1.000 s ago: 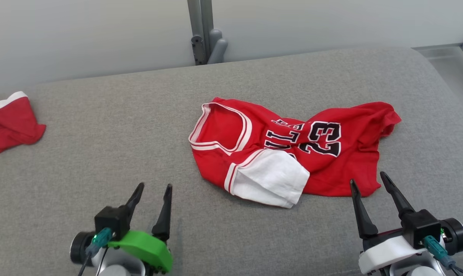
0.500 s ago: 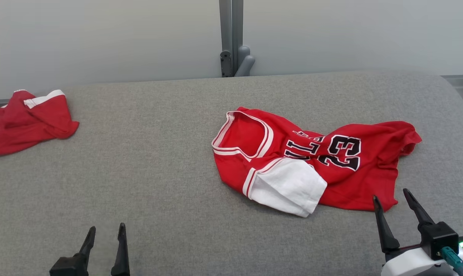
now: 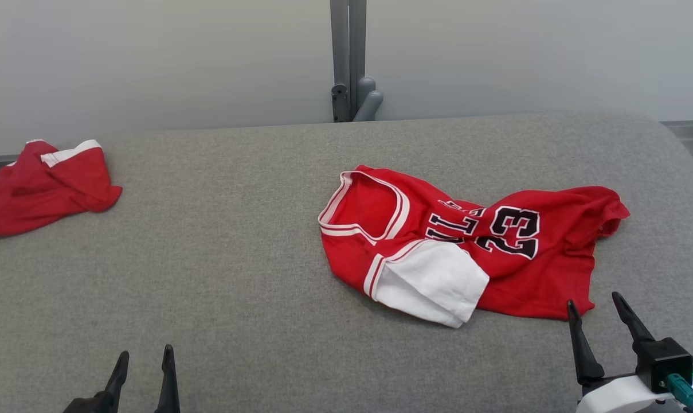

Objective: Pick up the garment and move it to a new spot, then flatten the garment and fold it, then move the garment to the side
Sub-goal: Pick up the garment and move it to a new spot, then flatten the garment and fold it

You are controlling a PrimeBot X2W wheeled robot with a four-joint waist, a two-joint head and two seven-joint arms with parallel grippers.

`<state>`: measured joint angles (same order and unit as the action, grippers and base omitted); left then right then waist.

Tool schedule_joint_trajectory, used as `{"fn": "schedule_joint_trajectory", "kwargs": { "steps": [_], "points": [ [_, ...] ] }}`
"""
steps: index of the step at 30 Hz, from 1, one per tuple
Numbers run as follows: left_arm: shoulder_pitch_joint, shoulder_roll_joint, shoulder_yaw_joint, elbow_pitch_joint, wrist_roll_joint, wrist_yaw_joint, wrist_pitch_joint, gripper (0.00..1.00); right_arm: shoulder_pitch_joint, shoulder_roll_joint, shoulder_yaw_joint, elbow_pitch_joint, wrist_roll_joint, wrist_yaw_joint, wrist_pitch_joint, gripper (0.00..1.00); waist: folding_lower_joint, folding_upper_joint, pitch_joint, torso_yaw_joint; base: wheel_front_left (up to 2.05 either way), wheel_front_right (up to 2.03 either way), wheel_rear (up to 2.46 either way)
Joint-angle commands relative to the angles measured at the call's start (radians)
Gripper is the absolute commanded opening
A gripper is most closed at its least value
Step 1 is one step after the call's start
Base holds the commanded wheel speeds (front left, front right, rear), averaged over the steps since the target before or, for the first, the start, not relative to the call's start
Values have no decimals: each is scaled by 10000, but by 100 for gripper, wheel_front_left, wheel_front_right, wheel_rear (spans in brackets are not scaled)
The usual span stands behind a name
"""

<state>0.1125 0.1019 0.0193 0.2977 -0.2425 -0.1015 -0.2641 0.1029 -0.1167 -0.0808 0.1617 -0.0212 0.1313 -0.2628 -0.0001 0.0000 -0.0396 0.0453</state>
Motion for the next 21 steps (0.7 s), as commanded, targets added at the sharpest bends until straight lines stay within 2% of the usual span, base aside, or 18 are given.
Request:
{"fn": "schedule_joint_trajectory", "kwargs": {
  "steps": [1, 9, 12, 17, 21],
  "points": [
    [-84, -73, 101, 57, 147, -93, -4, 100, -36, 2, 38, -2, 11, -10, -30, 100, 1, 0, 30, -47, 0, 0, 0],
    [-508, -364, 261, 114, -20, -233, -4, 100, -206, -85, 187, -111, 49, -10, -30, 100, 1, 0, 132, -285, 0, 0, 0],
    [-967, -462, -530, 177, 22, -279, -4, 100, -357, -131, 272, -192, 61, -10, -30, 100, 1, 0, 251, -476, 0, 0, 0],
    [-2153, -491, -2145, 820, -696, -300, 92, 100, -742, -117, 574, -302, 68, -10, -30, 100, 1, 0, 510, -1024, 0, 0, 0],
    [-3277, -501, -3439, 1383, -1171, -303, 788, 100, -968, -24, 804, -369, 110, -10, -30, 100, 1, 0, 722, -1559, 0, 0, 0]
  ]
}}
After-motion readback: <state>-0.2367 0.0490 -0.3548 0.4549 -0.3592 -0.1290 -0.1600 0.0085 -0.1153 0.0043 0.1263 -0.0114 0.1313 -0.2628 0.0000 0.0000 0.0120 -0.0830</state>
